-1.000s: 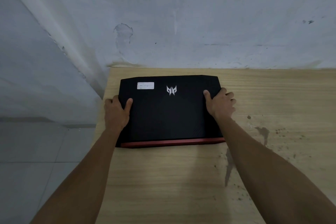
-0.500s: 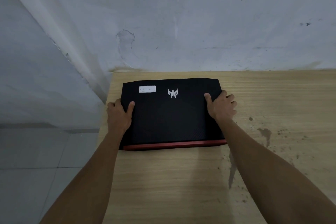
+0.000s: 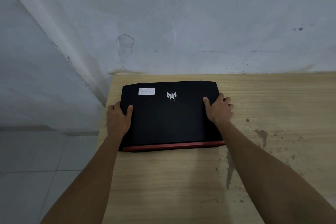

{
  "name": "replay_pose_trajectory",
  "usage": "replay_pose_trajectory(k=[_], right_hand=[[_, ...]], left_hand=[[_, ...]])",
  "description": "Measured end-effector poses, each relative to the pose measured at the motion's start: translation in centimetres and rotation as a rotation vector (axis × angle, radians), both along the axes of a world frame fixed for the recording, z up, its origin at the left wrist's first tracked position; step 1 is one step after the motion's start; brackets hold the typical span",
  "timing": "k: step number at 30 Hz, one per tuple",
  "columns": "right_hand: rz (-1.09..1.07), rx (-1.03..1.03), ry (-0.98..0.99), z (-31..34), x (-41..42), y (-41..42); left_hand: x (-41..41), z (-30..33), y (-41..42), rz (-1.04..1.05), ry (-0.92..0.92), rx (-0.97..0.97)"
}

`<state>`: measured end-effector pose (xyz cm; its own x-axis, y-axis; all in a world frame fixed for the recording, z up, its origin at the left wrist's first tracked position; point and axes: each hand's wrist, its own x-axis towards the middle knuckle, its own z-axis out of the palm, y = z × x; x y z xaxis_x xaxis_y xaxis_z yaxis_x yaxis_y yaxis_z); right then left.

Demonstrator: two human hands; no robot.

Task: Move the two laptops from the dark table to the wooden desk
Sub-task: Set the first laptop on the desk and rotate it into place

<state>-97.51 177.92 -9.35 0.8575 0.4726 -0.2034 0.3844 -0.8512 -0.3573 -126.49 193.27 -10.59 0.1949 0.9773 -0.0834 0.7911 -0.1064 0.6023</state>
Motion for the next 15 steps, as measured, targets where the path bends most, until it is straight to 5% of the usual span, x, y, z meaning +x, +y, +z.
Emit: replay_pose_trajectory(k=[15], right_hand=[[-0.014, -0.034, -0.051, -0.3, -4.7, -6.7]], left_hand=[[-2.5, 1.3, -6.3, -0.057, 0.075, -0.048]])
